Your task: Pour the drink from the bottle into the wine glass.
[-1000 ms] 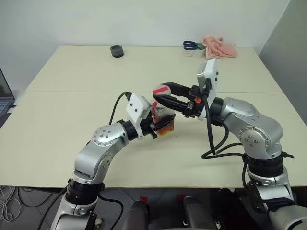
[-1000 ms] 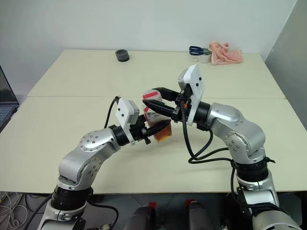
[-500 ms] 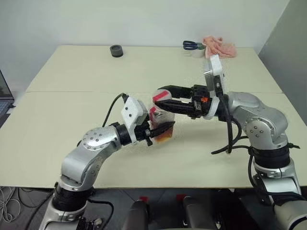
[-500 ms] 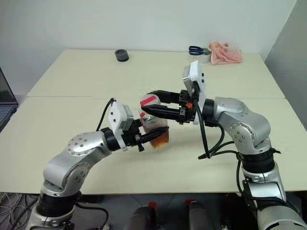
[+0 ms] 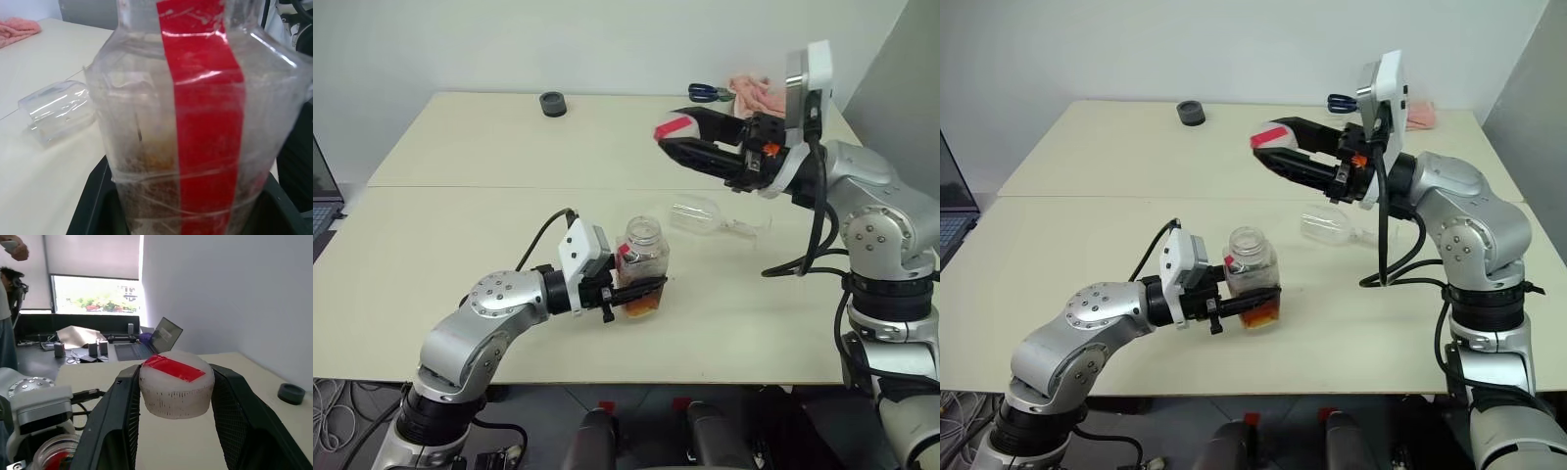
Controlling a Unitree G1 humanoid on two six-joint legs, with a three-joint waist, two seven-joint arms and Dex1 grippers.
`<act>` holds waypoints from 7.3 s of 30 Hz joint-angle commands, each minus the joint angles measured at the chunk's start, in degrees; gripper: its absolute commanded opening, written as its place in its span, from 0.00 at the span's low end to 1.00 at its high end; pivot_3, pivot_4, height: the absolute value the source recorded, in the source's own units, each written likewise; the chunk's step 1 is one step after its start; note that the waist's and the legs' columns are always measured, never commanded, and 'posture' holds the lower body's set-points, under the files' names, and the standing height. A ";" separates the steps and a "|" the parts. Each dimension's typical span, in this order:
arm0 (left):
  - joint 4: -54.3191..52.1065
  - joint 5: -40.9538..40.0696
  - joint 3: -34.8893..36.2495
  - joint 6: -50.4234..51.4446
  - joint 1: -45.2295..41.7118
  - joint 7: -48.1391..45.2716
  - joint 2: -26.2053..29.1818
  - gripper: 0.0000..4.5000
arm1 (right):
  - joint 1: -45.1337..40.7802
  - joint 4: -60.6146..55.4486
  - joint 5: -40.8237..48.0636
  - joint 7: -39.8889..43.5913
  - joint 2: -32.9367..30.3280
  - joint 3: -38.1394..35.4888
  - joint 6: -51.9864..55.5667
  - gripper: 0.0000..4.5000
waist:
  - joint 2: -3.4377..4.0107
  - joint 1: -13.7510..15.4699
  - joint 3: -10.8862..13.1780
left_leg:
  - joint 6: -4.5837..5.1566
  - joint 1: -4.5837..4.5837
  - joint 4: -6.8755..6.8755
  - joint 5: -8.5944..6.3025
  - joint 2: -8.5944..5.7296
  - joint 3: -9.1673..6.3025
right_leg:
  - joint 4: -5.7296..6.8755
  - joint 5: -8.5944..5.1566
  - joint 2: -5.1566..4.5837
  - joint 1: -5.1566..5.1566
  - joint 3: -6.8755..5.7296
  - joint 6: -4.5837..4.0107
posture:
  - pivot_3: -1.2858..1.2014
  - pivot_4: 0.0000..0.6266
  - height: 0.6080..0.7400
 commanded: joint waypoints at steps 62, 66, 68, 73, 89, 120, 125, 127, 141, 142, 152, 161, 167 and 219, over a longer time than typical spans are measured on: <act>29.48 19.28 15.90 -13.36 -19.48 34.61 -10.61 0.41 | 18.31 -14.14 4.86 -3.42 -5.56 0.26 1.39 0.99 | 0.00 0.03 -0.05 | 0.03 0.04 0.06 0.03 -0.03 0.07 | -0.01 0.04 0.01 0.06 0.04 0.06 | 0.52 0.24 1.00; 33.93 19.47 17.54 -17.99 -17.84 35.14 -11.56 0.41 | 17.53 -12.91 2.99 -3.29 -3.63 2.11 -0.18 0.99 | 0.00 0.03 -0.05 | 0.01 -0.01 0.05 0.04 -0.06 0.08 | -0.02 0.04 -0.05 0.01 0.05 0.05 | 0.52 0.24 1.00; 35.81 19.48 18.29 -19.57 -17.35 35.20 -11.79 0.41 | 17.53 -12.93 2.83 -3.14 -3.07 2.45 -0.38 0.99 | 0.00 0.03 -0.05 | 0.01 -0.02 0.05 0.04 -0.07 0.09 | -0.02 0.04 -0.07 -0.01 0.06 0.05 | 0.52 0.24 1.00; 41.00 20.03 18.88 -23.57 -15.96 34.22 -11.83 0.41 | 18.09 -13.22 2.56 -2.97 -2.31 2.73 -0.86 0.99 | 0.00 0.03 -0.05 | 0.01 -0.02 0.05 0.04 -0.08 0.06 | -0.01 0.04 -0.08 -0.01 0.03 0.05 | 0.52 0.24 1.00; 51.24 21.72 17.01 -28.45 -15.71 30.98 -12.39 0.69 | 18.90 -13.96 2.12 -4.66 -1.26 2.70 -0.92 1.00 | -0.02 0.02 -0.06 | 0.02 0.02 0.07 0.04 -0.06 0.01 | 0.07 0.07 -0.05 0.01 -0.02 0.04 | 0.52 0.24 1.00; -1.43 5.21 6.40 4.24 7.41 8.25 1.03 1.00 | 15.01 -4.46 -30.73 -5.99 -18.40 18.42 -8.69 1.00 | -0.03 -0.05 -0.08 | 0.01 0.07 0.03 0.04 -0.03 0.13 | 0.00 0.07 0.01 0.04 0.06 0.04 | 0.52 0.24 1.00; -3.38 -1.56 5.40 6.60 2.86 -2.86 8.97 1.00 | 8.67 3.47 -40.59 -3.12 -17.10 25.36 -11.96 1.00 | -0.02 -0.42 -0.08 | 0.02 0.12 -0.03 0.04 0.07 0.18 | 0.00 0.06 0.08 0.02 0.10 0.02 | 0.52 0.24 1.00; -2.92 -2.07 4.88 6.43 1.25 -4.40 10.18 1.00 | 7.30 5.83 -43.24 -2.06 -16.43 26.78 -13.22 1.00 | -0.02 -0.28 -0.07 | 0.02 0.11 -0.01 0.04 0.05 0.18 | -0.01 0.06 0.06 0.02 0.10 0.02 | 0.52 0.24 1.00; -3.92 -0.78 3.00 4.96 2.16 -2.25 8.15 1.00 | 1.37 23.55 -56.20 4.02 -10.62 32.24 -20.59 1.00 | -0.02 -0.23 -0.07 | 0.02 0.07 0.03 0.04 0.02 0.17 | 0.00 0.07 0.02 0.01 0.11 0.02 | 0.52 0.24 1.00; -4.25 -0.87 2.93 5.08 2.40 -1.83 7.83 1.00 | 0.70 25.18 -57.29 3.97 -10.22 32.54 -21.32 1.00 | -0.02 -0.23 -0.07 | 0.02 0.08 0.04 0.04 0.02 0.16 | 0.00 0.07 0.02 0.01 0.11 0.01 | 0.52 0.24 1.00; -5.19 -0.65 2.55 4.97 3.40 -0.04 6.80 1.00 | -4.25 37.03 -63.01 4.13 -6.86 32.57 -26.51 1.00 | -0.02 -0.22 -0.07 | 0.01 0.10 0.05 0.04 0.01 0.20 | 0.02 0.08 0.01 0.01 0.15 0.01 | 0.52 0.24 1.00; -6.13 -0.84 3.01 5.23 4.55 0.57 7.13 1.00 | -8.81 48.56 -66.43 4.62 -5.60 32.52 -30.96 0.96 | -0.02 -0.21 -0.07 | 0.01 0.10 0.05 0.04 0.00 0.18 | 0.02 0.09 0.00 0.02 0.13 0.00 | 0.52 0.24 1.00; -7.05 -1.36 3.49 5.69 5.48 0.69 7.68 1.00 | -9.33 49.69 -66.99 6.30 -4.98 32.22 -31.81 0.55 | -0.01 -0.18 -0.07 | 0.01 0.09 0.05 0.04 0.00 0.15 | 0.03 0.09 0.00 0.02 0.11 -0.01 | 0.52 0.24 1.00; -19.05 15.06 3.24 -15.02 38.73 23.76 -10.68 1.00 | 12.36 44.12 -39.24 -9.54 21.25 9.78 -31.37 0.04 | 0.41 -0.11 -1.06 | 0.11 2.01 -0.71 -0.10 0.67 0.80 | -0.22 -0.13 0.48 1.45 0.46 -0.46 | 0.52 0.24 1.00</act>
